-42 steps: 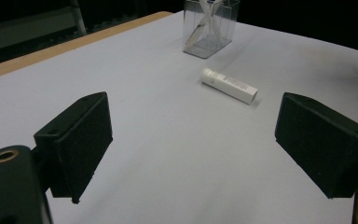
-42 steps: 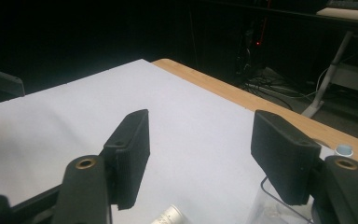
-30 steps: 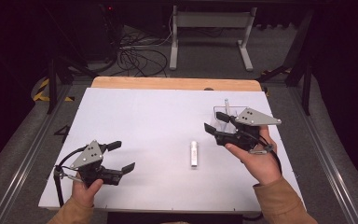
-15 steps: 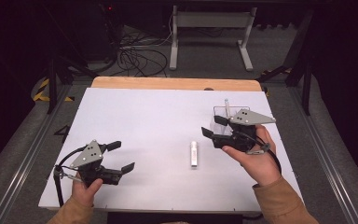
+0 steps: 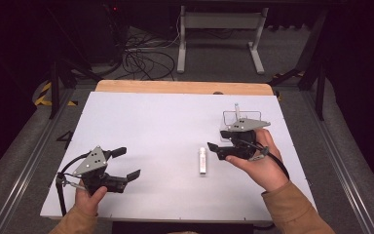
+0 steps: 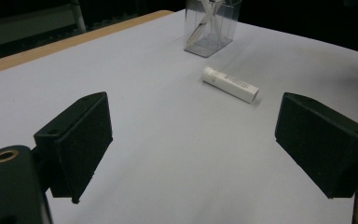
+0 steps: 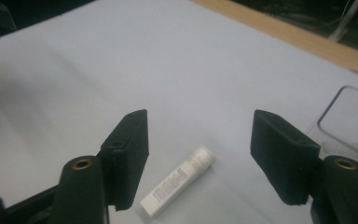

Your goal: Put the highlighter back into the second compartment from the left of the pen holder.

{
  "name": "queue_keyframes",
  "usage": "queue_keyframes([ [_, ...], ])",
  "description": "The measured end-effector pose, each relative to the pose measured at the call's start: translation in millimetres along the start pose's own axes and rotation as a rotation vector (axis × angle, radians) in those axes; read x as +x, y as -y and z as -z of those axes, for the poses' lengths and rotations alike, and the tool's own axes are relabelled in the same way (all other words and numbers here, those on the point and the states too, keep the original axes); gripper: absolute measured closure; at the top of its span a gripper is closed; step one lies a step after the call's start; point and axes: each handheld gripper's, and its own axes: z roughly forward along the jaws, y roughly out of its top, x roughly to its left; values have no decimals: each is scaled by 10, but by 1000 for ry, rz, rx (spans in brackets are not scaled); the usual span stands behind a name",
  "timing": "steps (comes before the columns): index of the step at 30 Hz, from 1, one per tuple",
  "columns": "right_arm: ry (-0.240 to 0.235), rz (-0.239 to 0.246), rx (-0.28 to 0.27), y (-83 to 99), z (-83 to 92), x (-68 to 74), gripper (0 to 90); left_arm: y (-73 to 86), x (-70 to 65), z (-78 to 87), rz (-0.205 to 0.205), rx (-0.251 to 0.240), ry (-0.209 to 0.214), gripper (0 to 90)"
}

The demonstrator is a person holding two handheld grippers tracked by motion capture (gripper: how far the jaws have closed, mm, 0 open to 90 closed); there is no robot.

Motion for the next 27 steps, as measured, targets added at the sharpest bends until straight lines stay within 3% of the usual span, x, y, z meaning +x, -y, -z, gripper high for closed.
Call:
queue_keyframes([
  [4,-10,-32,52,18,-80,-4,367,1,-3,-2,1,1,2,119],
  [10,-15,-28,113,35,-189,-3,376,-1,4,8,-2,0,-2,119],
  [14,-14,-59,154,45,-248,-4,397,-2,2,5,-5,0,-3,119],
  [21,-6,-71,177,46,-290,-7,406,-2,3,6,-5,0,-4,119],
  [27,-19,-184,232,54,-355,-16,456,-3,-1,8,-5,0,0,119],
])
